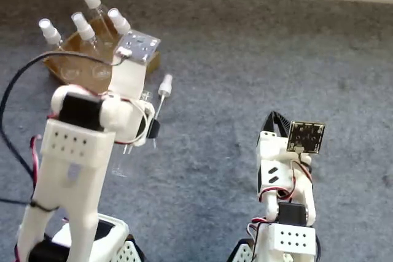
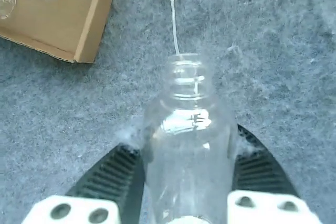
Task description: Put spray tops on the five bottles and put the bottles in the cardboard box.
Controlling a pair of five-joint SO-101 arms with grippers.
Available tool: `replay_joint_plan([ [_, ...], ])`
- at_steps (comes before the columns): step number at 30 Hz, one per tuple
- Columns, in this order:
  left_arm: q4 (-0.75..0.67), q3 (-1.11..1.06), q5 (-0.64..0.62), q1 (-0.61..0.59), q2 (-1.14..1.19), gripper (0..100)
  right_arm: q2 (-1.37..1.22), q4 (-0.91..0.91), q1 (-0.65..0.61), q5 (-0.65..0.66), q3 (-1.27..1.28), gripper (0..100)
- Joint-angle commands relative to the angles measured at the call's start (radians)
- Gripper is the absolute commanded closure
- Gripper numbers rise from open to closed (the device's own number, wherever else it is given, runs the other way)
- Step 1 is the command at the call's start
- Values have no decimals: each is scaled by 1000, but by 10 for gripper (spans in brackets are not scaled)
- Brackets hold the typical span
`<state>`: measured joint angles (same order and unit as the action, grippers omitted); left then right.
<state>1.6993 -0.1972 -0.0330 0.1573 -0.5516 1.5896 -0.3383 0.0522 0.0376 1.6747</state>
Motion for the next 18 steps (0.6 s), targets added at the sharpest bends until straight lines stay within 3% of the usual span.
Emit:
replay_joint_plan([
  [1,-112,-111,3,16,-131,937,5,-5,-12,6,177,991],
  [10,-411,-446,5,7,-341,937,5,-7,-12,6,177,991],
  [18,-825,-751,2,-156,-470,937,5,-7,-12,6,177,991],
])
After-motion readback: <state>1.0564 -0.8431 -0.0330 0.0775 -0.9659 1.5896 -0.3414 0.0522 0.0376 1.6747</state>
